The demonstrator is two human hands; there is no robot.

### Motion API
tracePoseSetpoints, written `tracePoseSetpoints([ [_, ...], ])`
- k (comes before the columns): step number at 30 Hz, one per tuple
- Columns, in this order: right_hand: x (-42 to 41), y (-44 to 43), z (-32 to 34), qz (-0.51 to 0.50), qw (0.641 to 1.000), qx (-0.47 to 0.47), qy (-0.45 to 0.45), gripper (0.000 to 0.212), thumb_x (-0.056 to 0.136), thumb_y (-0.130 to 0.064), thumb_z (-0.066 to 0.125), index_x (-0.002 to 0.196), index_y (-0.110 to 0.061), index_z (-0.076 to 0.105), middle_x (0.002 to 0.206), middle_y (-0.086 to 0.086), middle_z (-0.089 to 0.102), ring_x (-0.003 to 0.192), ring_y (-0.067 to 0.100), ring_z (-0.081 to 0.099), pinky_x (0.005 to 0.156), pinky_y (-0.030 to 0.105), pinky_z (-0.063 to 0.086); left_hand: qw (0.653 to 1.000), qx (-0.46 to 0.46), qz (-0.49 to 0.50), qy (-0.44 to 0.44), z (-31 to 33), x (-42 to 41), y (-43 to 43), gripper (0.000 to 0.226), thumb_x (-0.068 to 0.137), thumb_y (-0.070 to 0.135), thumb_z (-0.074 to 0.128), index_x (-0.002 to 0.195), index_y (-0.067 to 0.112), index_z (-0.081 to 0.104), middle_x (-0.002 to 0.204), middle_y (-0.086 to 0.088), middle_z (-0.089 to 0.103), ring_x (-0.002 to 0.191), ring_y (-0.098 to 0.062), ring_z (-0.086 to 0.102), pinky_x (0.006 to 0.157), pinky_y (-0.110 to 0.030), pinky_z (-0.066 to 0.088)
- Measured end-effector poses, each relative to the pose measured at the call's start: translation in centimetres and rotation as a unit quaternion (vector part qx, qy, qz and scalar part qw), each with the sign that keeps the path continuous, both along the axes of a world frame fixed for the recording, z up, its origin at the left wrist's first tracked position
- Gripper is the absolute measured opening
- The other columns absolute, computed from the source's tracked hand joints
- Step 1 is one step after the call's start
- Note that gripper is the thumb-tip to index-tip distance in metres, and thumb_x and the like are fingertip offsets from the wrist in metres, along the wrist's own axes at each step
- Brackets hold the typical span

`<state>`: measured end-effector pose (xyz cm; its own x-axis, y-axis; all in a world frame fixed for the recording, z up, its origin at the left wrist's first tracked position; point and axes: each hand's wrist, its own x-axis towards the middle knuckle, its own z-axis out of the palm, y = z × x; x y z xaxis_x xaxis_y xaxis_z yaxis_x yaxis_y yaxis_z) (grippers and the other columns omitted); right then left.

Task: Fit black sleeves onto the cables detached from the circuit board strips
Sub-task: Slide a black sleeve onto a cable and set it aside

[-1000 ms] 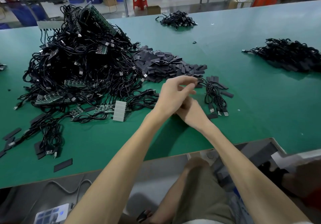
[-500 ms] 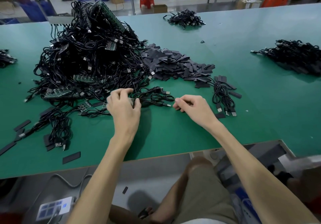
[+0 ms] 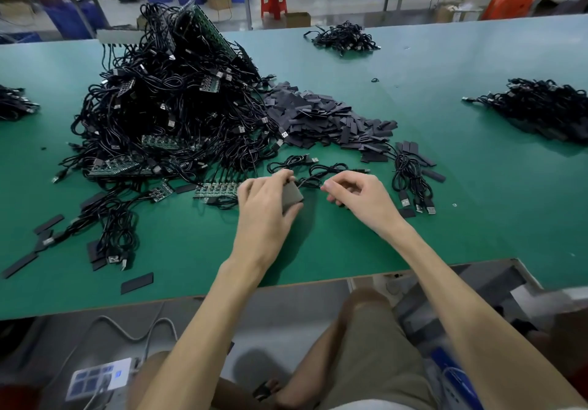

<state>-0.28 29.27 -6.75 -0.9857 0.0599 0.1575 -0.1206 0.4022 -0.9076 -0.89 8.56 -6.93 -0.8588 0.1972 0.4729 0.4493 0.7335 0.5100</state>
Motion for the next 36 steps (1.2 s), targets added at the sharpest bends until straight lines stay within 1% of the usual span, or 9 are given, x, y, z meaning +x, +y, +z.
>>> tracePoseSetpoints([
  [3,0.0,0.1,0.1,0.003,1.0,-0.016,0.013,0.014,0.095,-0.028,0.072,0.102,-0.016,0.077,0.092,-0.002,0.077,0.088,0.014,0.07,0.079,0.025,0.054,0.997,-0.028,-0.061,0.043,0.0,0.7,1.5,0.054,0.082,0.018,0.082,0.13,0.016,0.058,0.118,0.0,0.068,0.115,-0.012,0.038,0.102,-0.028,0.024],
  [6,0.0,0.2,0.0,0.026,1.0,0.001,0.017,0.018,0.092,-0.024,0.075,0.109,-0.017,0.077,0.102,-0.004,0.076,0.097,0.015,0.069,0.088,0.029,0.055,0.992,-0.049,-0.115,0.027,-0.1,0.7,2.4,0.055,0.084,0.013,0.08,0.134,0.013,0.056,0.127,0.0,0.067,0.118,-0.015,0.051,0.104,-0.026,0.023],
  [10,-0.1,0.3,-0.2,0.06,0.998,-0.005,-0.015,0.028,0.083,-0.018,0.084,0.109,-0.015,0.076,0.097,-0.001,0.077,0.084,0.012,0.068,0.08,0.024,0.053,0.985,-0.019,-0.167,-0.034,0.0,0.2,2.3,0.055,0.089,0.008,0.074,0.139,0.01,0.05,0.137,-0.004,0.06,0.125,-0.012,0.042,0.107,-0.018,0.019],
  [12,0.0,0.3,-0.2,0.069,0.997,-0.027,-0.025,0.029,0.082,-0.011,0.084,0.109,-0.014,0.075,0.087,0.002,0.075,0.072,0.01,0.058,0.072,0.022,0.048,0.983,-0.014,-0.175,-0.053,-0.1,0.2,2.1,0.053,0.093,0.01,0.07,0.141,0.011,0.048,0.139,-0.004,0.057,0.126,-0.011,0.039,0.106,-0.017,0.019],
  [16,0.1,0.3,-0.3,0.076,0.996,-0.043,-0.026,0.027,0.083,-0.006,0.081,0.109,-0.013,0.075,0.082,0.013,0.073,0.067,0.01,0.05,0.067,0.021,0.045,0.989,-0.027,-0.141,-0.03,-0.4,0.4,2.1,0.033,0.099,0.016,0.064,0.13,0.009,0.054,0.125,-0.005,0.056,0.119,-0.023,0.048,0.108,-0.029,0.027],
  [23,0.0,0.4,-0.4,0.067,0.998,0.003,0.002,0.01,0.082,-0.015,0.086,0.088,-0.013,0.078,0.073,-0.008,0.073,0.061,-0.002,0.058,0.062,0.014,0.045,0.999,-0.045,-0.014,0.027,-0.3,0.5,2.1,0.02,0.091,0.037,0.067,0.101,0.02,0.061,0.108,0.004,0.046,0.106,-0.018,0.042,0.09,-0.032,0.022],
  [28,0.2,-0.1,-0.6,0.044,0.997,0.055,0.03,0.01,0.082,-0.016,0.083,0.086,-0.019,0.075,0.08,-0.01,0.076,0.073,0.001,0.068,0.067,0.01,0.045,0.998,-0.049,0.0,0.04,-0.4,0.5,2.1,0.019,0.091,0.033,0.072,0.101,0.018,0.063,0.105,0.001,0.048,0.103,-0.021,0.044,0.085,-0.032,0.021],
  [33,0.4,-0.3,-0.5,0.048,0.996,0.057,0.043,0.01,0.083,-0.01,0.082,0.085,-0.015,0.073,0.077,-0.006,0.074,0.062,-0.004,0.06,0.06,0.007,0.041,0.999,-0.025,-0.011,0.031,-0.1,0.4,2.1,0.014,0.091,0.03,0.072,0.099,0.02,0.065,0.1,0.005,0.053,0.097,-0.016,0.053,0.087,-0.031,0.024],
  [36,0.4,-0.3,-0.5,0.051,0.997,0.052,0.039,0.011,0.084,-0.008,0.08,0.084,-0.013,0.071,0.075,-0.007,0.072,0.065,-0.003,0.061,0.062,0.009,0.042,0.999,-0.02,-0.02,0.03,0.0,0.5,2.0,0.011,0.093,0.03,0.069,0.095,0.021,0.063,0.097,0.008,0.058,0.091,-0.014,0.056,0.089,-0.031,0.027],
])
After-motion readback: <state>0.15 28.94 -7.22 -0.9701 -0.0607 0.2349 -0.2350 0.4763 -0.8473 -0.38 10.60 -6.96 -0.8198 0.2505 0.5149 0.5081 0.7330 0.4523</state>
